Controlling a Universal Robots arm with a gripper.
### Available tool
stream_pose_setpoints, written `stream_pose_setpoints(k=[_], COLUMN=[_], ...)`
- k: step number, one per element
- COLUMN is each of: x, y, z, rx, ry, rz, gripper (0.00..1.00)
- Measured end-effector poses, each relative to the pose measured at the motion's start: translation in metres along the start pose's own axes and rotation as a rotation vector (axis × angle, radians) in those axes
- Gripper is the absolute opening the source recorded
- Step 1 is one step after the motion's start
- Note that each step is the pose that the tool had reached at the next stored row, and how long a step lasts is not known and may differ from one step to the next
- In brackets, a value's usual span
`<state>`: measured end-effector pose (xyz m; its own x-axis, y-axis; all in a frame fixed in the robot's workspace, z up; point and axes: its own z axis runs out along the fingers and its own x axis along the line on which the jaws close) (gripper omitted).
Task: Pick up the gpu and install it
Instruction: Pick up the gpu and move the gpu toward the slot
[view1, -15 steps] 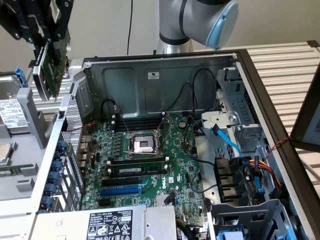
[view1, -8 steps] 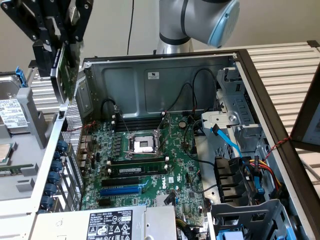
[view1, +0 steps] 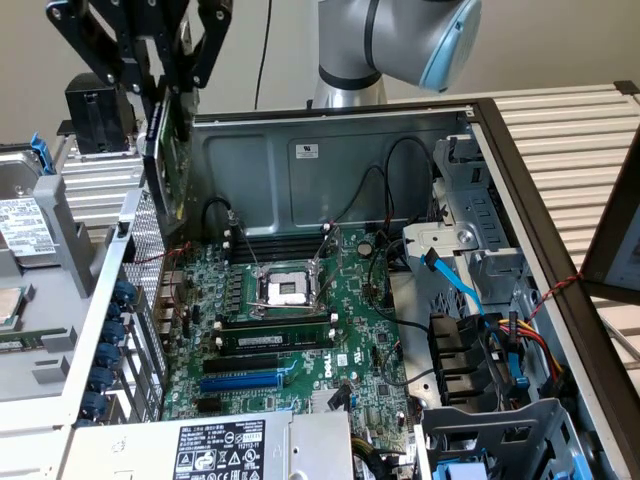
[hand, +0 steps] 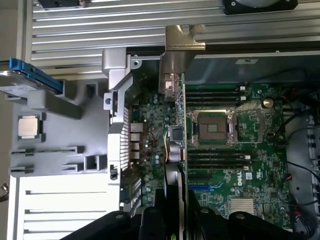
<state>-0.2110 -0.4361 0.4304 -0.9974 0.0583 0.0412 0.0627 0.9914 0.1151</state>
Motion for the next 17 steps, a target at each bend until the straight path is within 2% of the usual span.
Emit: stream_pose_setpoints(k=[1, 7, 13, 17], x=[-0.005, -0.032, -0.059, -0.075], y=[0.0003, 0.0013, 0.0028, 0.0040], z=[0.0004, 0.0048, 0.0091, 0.0110], rx=[0.0043, 0.0132, 0.0144, 0.0149], ry=[-0.0004, -0.0010, -0.0001, 0.0081], rz=[0.000, 0.000, 0.001, 0.001], gripper=[0.27, 0.27, 0.27, 0.27])
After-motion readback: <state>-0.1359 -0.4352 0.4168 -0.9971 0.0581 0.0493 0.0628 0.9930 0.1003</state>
